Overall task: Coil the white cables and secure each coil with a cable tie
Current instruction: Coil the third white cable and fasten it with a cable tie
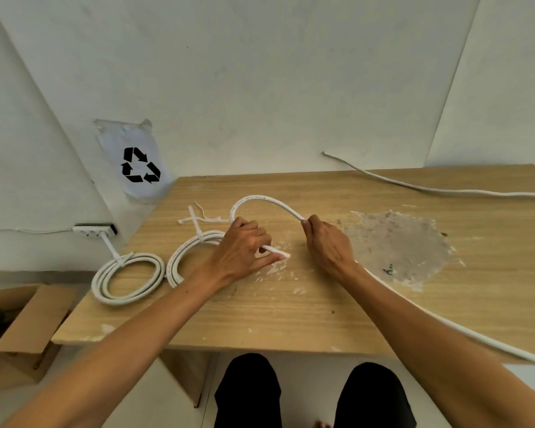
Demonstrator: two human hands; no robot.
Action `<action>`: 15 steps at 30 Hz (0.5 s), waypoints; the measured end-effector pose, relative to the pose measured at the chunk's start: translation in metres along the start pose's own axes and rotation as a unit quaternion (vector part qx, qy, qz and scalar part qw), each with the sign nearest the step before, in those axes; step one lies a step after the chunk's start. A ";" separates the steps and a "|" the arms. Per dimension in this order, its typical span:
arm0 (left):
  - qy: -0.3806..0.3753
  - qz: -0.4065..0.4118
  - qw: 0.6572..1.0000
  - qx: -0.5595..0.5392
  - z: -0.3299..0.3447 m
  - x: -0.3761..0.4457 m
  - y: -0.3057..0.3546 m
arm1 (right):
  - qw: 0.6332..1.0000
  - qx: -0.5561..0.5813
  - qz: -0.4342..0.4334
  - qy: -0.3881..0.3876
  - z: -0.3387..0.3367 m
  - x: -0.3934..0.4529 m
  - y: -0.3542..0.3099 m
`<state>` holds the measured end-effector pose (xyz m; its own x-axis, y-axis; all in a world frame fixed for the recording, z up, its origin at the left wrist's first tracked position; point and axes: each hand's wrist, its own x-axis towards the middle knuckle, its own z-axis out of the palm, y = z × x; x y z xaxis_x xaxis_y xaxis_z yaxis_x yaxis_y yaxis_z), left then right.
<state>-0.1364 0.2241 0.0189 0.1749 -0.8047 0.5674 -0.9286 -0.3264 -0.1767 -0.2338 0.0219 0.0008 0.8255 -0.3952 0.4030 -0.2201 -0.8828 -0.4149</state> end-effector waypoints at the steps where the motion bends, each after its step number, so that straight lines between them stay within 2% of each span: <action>1: 0.017 -0.054 0.997 -0.046 -0.004 0.005 0.006 | 1.000 0.000 0.009 0.005 0.001 -0.001 -0.003; 4: 0.095 -0.202 0.962 -0.159 -0.015 0.018 0.008 | 0.999 -0.006 0.004 -0.032 0.001 -0.004 -0.008; 6: 0.121 -0.242 0.946 -0.180 -0.015 0.025 0.002 | 0.997 -0.021 0.006 -0.078 0.000 -0.012 -0.008; 10: 0.058 -0.212 0.959 -0.181 0.006 0.029 0.003 | 0.985 -0.154 0.003 -0.080 -0.003 -0.043 -0.001; 15: -0.003 -0.226 0.963 -0.150 0.038 0.027 0.007 | 0.971 -0.212 0.076 -0.079 -0.040 -0.090 0.030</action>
<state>-0.1256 0.1808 0.0025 0.5836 -0.6180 0.5268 -0.8102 -0.4868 0.3265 -0.3354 0.0208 -0.0152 0.8288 -0.5143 0.2203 -0.5118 -0.8560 -0.0730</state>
